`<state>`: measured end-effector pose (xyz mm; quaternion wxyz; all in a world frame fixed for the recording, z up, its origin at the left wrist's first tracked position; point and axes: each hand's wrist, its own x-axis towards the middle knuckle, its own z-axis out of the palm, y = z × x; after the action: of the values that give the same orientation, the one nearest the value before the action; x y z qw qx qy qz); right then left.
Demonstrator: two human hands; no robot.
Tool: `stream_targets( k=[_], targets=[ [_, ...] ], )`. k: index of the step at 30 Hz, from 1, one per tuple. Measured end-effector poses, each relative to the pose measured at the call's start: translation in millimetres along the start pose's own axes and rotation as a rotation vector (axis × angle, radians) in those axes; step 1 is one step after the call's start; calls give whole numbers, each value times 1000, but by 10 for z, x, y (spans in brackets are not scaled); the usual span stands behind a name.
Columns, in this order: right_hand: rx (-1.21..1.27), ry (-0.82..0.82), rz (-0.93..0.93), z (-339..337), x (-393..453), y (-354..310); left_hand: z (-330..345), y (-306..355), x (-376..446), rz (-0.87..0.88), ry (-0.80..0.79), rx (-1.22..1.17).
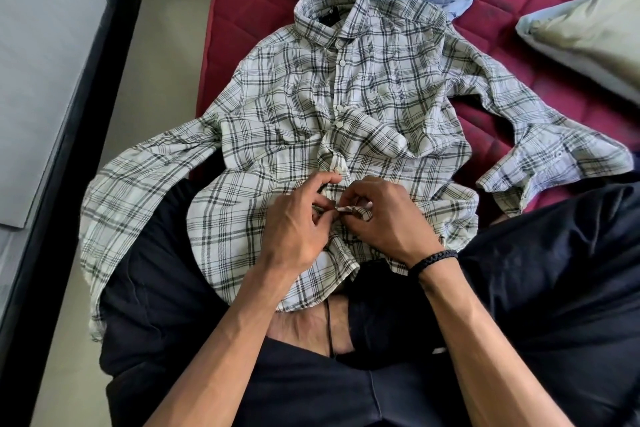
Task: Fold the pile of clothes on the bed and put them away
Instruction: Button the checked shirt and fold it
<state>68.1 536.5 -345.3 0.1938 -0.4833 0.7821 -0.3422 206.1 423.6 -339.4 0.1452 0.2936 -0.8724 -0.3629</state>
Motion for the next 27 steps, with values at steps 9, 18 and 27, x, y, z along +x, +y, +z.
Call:
stream_targets(
  k=[9, 18, 27],
  targets=[
    [-36, 82, -70, 59, -22, 14, 13, -52, 54, -106, -61, -95],
    [-77, 127, -82, 112, -16, 54, 14, -57, 68, -64, -3, -51],
    [-23, 207, 85, 78, -50, -19, 29, -62, 85, 3, -50, 69]
  ],
)
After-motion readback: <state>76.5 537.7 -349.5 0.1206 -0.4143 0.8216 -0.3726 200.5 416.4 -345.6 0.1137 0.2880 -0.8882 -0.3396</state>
